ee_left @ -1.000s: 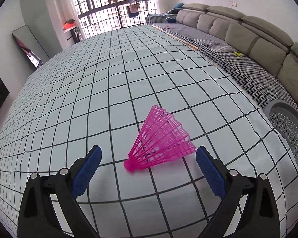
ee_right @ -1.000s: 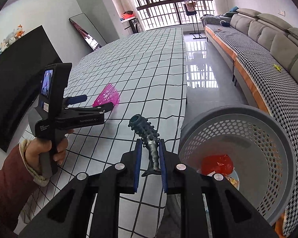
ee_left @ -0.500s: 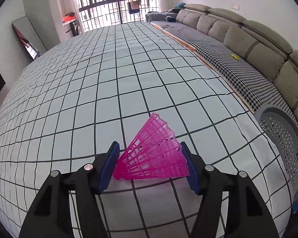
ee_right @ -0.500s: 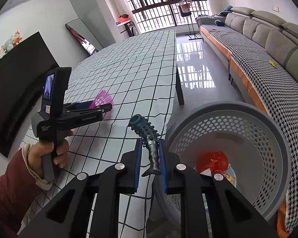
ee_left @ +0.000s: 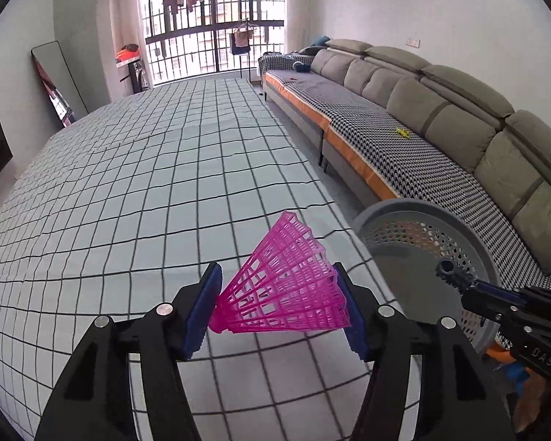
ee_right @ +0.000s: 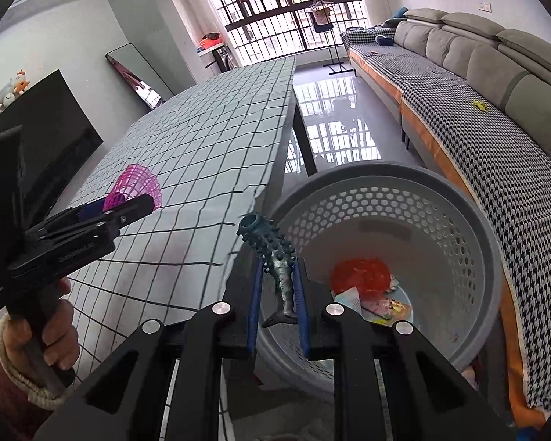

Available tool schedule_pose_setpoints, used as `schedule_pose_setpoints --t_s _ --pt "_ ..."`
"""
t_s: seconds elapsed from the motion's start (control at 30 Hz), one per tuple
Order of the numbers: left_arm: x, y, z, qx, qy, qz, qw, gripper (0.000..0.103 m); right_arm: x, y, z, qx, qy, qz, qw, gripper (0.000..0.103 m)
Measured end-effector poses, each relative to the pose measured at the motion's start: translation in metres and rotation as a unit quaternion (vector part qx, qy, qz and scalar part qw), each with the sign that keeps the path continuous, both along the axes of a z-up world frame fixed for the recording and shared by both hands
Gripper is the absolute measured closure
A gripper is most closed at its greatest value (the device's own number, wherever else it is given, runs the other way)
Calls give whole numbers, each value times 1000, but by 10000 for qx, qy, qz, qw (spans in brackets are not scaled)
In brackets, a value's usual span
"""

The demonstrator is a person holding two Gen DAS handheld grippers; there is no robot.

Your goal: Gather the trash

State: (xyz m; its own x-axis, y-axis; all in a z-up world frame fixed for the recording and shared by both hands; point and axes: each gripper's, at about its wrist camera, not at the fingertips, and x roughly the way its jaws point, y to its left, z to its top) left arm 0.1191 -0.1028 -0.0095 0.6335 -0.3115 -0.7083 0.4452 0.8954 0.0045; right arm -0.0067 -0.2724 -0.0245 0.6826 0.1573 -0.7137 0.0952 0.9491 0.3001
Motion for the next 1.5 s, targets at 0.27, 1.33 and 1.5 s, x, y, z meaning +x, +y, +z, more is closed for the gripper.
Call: schedule_pose_setpoints --t_s 0.27,1.33,1.5 --pt "-35 -68 -6 84 110 -203 9997 44 -25 -53 -8 -220 140 -376 9990 86" --pt "-35 -105 -32 136 437 208 9987 27 -3 -88 -27 -423 266 -470 9976 70" --pt "-37 -104 -29 159 395 260 9988 22 -7 -87 -26 -459 266 -539 9971 67"
